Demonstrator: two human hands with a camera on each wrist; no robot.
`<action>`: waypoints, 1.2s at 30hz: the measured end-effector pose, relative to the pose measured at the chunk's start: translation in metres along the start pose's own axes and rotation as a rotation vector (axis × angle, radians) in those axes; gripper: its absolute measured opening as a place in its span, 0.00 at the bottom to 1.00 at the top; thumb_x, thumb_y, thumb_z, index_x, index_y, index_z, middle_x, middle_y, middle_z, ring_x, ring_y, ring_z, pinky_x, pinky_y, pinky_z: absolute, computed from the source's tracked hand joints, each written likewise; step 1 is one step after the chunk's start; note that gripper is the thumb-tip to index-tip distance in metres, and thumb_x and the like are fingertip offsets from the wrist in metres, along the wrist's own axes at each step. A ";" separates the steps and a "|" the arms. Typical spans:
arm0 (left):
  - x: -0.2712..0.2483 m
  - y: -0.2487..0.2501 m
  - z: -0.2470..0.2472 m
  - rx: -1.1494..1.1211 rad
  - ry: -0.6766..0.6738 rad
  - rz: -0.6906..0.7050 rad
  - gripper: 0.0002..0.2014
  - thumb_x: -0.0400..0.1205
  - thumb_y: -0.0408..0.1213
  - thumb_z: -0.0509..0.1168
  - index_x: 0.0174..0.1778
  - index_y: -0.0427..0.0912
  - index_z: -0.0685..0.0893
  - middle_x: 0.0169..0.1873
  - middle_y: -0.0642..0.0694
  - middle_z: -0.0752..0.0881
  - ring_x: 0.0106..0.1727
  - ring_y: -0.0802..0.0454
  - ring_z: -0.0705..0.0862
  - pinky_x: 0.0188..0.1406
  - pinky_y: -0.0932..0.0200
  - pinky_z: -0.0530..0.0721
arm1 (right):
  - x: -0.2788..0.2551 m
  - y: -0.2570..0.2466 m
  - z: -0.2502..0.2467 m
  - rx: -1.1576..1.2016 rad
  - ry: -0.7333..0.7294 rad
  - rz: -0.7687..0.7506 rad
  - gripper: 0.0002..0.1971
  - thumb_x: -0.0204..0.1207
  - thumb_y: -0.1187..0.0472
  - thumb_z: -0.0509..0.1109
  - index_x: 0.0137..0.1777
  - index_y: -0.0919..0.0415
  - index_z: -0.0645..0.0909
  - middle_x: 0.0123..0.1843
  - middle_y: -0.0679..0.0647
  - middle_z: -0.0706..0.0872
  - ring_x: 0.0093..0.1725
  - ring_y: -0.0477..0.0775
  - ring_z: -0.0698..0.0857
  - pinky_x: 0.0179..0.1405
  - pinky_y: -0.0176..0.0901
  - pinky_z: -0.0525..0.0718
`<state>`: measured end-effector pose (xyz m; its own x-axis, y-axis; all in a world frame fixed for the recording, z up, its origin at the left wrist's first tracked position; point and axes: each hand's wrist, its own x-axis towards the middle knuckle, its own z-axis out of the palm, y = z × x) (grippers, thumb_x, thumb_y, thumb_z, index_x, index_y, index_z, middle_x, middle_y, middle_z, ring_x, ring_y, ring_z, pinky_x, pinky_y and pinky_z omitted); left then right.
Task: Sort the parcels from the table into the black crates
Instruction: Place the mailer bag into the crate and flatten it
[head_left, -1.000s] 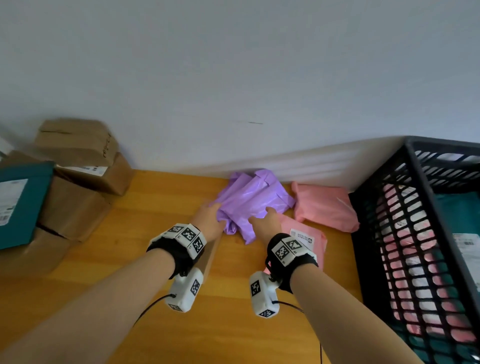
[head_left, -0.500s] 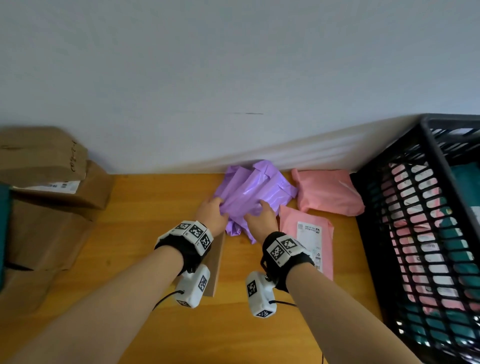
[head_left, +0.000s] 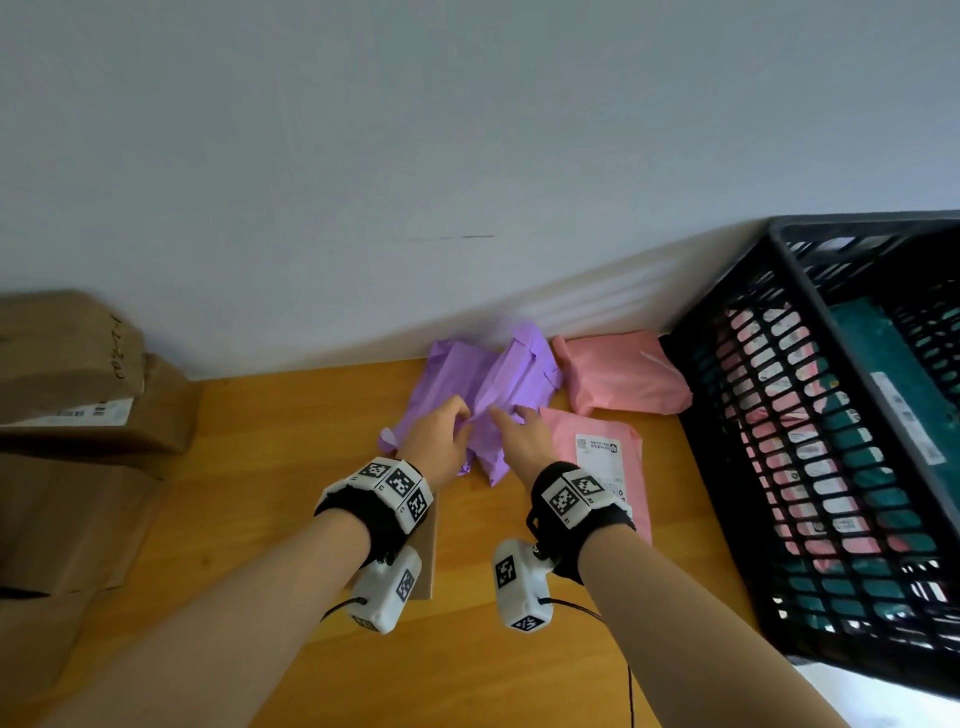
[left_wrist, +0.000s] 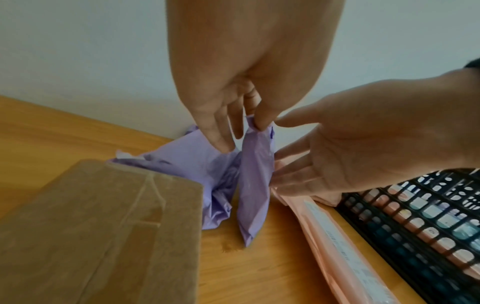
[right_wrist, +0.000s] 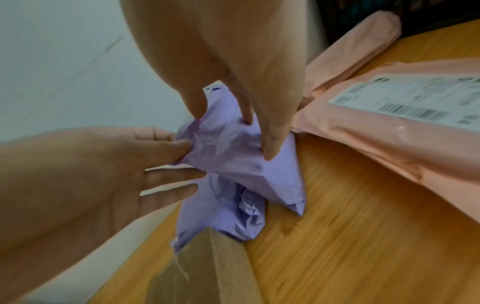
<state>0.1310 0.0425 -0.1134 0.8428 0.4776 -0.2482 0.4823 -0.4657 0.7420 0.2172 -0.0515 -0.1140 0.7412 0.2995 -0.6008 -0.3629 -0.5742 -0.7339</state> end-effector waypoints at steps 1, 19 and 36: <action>-0.002 0.002 -0.001 -0.025 -0.024 0.025 0.08 0.85 0.35 0.60 0.54 0.34 0.79 0.46 0.38 0.86 0.48 0.42 0.84 0.43 0.56 0.77 | -0.002 -0.001 -0.002 0.035 0.010 0.013 0.27 0.82 0.51 0.64 0.74 0.68 0.70 0.66 0.59 0.77 0.65 0.62 0.79 0.64 0.54 0.79; -0.061 0.067 -0.001 0.013 -0.219 0.319 0.07 0.84 0.35 0.62 0.55 0.41 0.82 0.54 0.49 0.86 0.54 0.52 0.83 0.47 0.71 0.76 | -0.067 -0.005 -0.056 0.388 -0.001 0.034 0.03 0.79 0.67 0.68 0.50 0.67 0.79 0.34 0.60 0.81 0.27 0.53 0.82 0.20 0.38 0.81; -0.150 0.125 -0.051 0.349 0.217 0.355 0.16 0.82 0.36 0.62 0.66 0.48 0.77 0.67 0.51 0.77 0.60 0.50 0.80 0.55 0.59 0.79 | -0.157 -0.005 -0.097 -0.237 -0.113 -0.397 0.11 0.80 0.71 0.64 0.60 0.69 0.80 0.45 0.55 0.85 0.45 0.54 0.84 0.38 0.39 0.80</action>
<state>0.0527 -0.0493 0.0486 0.9176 0.3713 0.1418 0.2585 -0.8286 0.4965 0.1577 -0.1696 0.0143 0.7253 0.6046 -0.3293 0.0847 -0.5530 -0.8289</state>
